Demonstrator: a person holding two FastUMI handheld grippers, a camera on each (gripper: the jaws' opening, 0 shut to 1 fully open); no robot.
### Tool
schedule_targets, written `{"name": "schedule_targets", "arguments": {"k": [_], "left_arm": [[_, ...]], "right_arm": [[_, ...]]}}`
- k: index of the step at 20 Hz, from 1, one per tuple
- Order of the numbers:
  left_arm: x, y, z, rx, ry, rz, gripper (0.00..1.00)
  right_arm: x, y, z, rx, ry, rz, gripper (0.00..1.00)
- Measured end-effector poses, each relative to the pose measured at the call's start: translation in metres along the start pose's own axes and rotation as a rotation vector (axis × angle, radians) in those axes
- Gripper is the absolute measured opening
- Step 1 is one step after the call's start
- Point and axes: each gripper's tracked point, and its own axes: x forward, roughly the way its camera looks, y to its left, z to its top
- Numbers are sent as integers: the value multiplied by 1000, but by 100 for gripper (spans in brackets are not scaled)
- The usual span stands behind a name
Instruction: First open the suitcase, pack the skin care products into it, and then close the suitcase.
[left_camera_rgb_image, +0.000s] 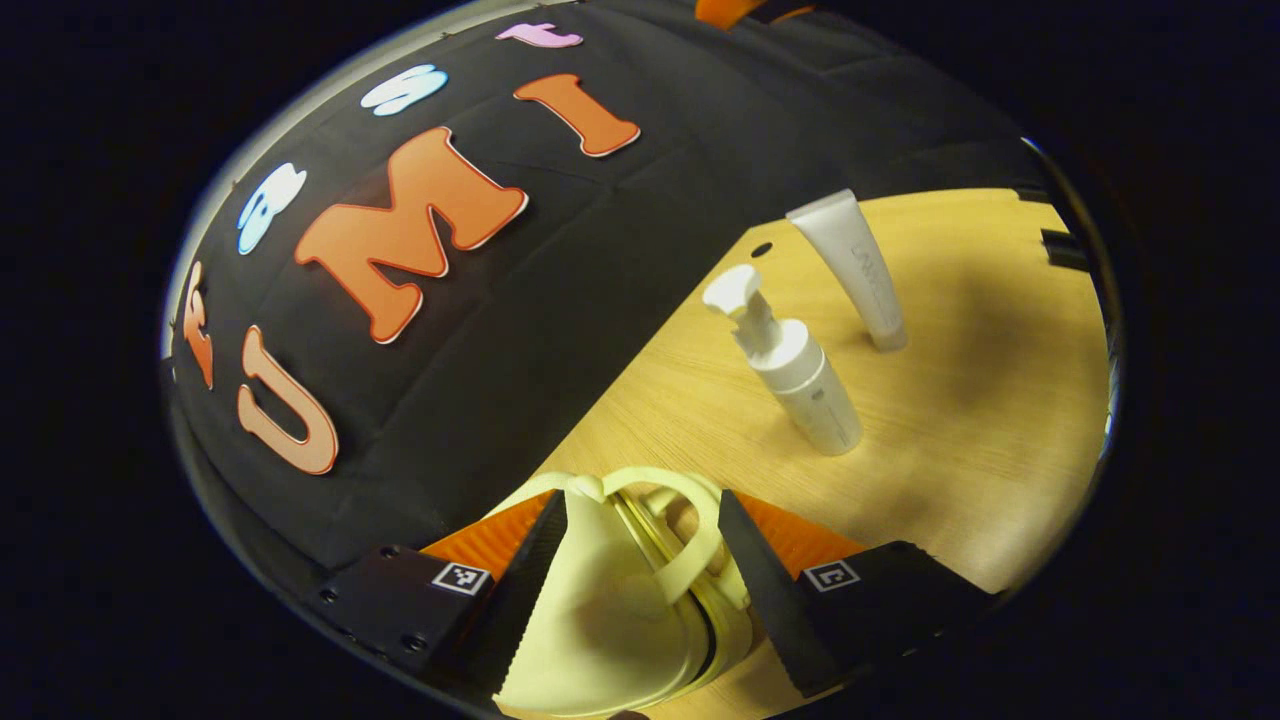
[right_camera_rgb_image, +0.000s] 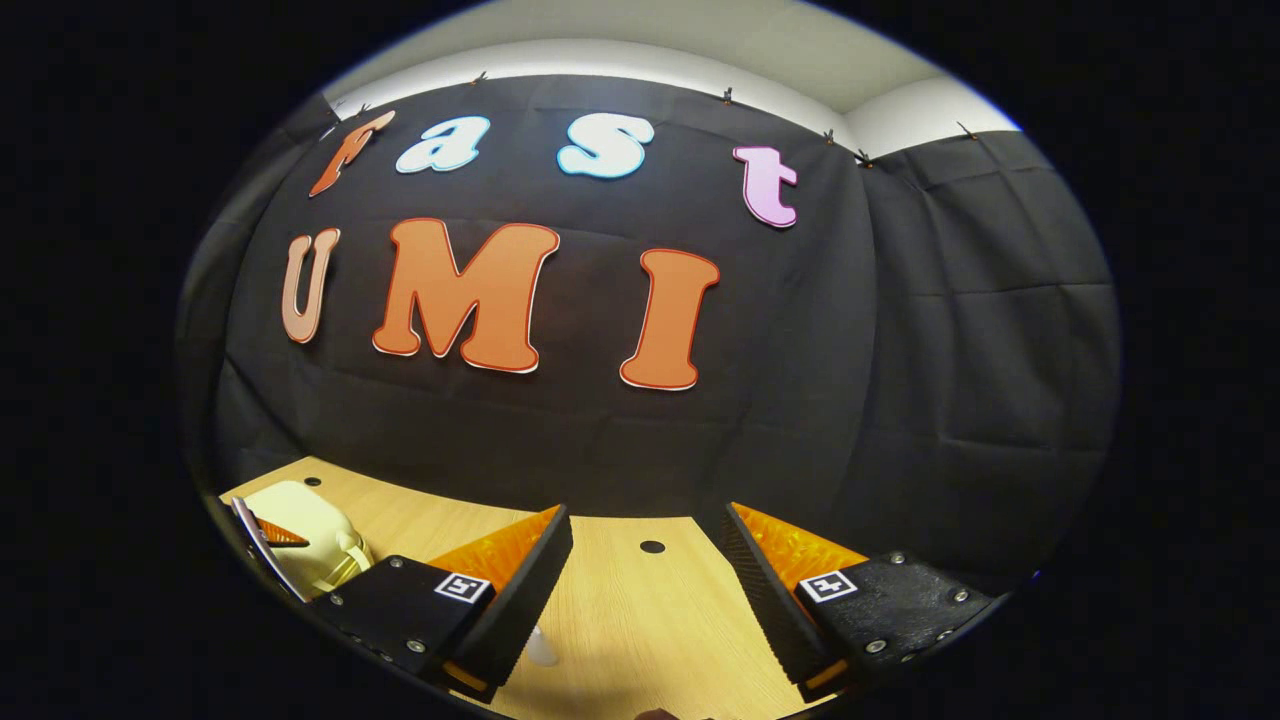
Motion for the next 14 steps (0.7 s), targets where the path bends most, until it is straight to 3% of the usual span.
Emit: {"name": "schedule_targets", "arguments": {"k": [6,7,10,11,13,14], "left_arm": [[22,-13,-32,84,93,-24,97],[24,-13,-30,103,88,-18,90],[26,-11,-29,175,101,5,85],[29,-12,-29,188,103,2,73],[40,-15,-31,234,122,-1,74],[52,-17,-37,240,130,-6,69]], "right_arm": [[1,-5,-2,12,0,-23,97],[0,-6,-2,14,0,-26,97],[-1,-10,-5,21,4,-37,96],[-1,-11,-6,25,9,-39,96],[-1,-12,-5,34,6,-41,96],[-2,-12,-6,34,8,-41,96]]}}
